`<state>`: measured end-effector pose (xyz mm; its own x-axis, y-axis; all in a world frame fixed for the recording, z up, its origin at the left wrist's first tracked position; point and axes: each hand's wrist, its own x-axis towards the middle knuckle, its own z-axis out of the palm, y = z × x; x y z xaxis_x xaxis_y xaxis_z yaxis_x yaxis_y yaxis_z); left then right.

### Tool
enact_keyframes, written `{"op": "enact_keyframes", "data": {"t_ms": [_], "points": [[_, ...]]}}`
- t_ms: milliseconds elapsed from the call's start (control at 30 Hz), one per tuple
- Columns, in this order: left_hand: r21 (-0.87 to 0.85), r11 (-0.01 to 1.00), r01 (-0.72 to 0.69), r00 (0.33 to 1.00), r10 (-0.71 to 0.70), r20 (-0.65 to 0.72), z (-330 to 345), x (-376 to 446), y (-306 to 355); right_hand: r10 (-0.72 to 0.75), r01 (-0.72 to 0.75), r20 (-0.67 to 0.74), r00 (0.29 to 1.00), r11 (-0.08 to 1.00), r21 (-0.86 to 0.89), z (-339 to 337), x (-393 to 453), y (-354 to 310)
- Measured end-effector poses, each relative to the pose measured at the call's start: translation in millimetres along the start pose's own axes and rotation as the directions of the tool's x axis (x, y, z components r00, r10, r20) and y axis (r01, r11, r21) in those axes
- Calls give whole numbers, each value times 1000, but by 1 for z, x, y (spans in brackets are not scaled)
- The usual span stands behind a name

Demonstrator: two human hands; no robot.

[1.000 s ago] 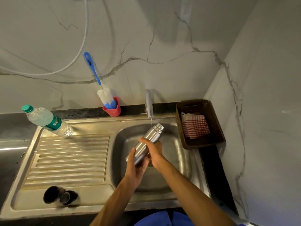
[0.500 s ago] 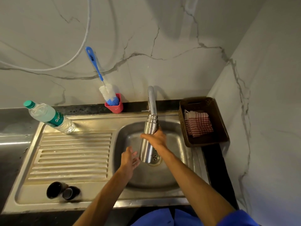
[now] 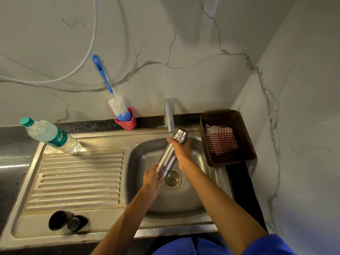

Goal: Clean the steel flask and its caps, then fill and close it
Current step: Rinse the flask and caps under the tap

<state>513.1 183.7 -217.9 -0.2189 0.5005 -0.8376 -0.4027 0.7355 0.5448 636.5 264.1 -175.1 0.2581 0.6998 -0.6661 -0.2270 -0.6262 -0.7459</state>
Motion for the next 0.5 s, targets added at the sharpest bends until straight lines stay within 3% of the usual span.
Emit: {"op": "enact_keyframes", "data": {"t_ms": [67,200,300,433,500], "points": [[-8,999,44,994,-43,97,4,-1,4,-141,151,62,988,969,-196,13,-7,-12],[-143,984,109,980,-82,178,10,2,6,-250,331,232,940,832,-445,19,-18,-4],[-156,982,109,979,-79,186,15,-1,9,-346,410,220,912,782,-469,2,-15,18],[-81,992,98,980,-82,179,17,-1,7,-424,412,73,903,802,-432,-14,-13,23],[-70,993,98,982,-85,171,17,-4,11,-409,429,156,899,754,-498,-12,-15,15]]}}
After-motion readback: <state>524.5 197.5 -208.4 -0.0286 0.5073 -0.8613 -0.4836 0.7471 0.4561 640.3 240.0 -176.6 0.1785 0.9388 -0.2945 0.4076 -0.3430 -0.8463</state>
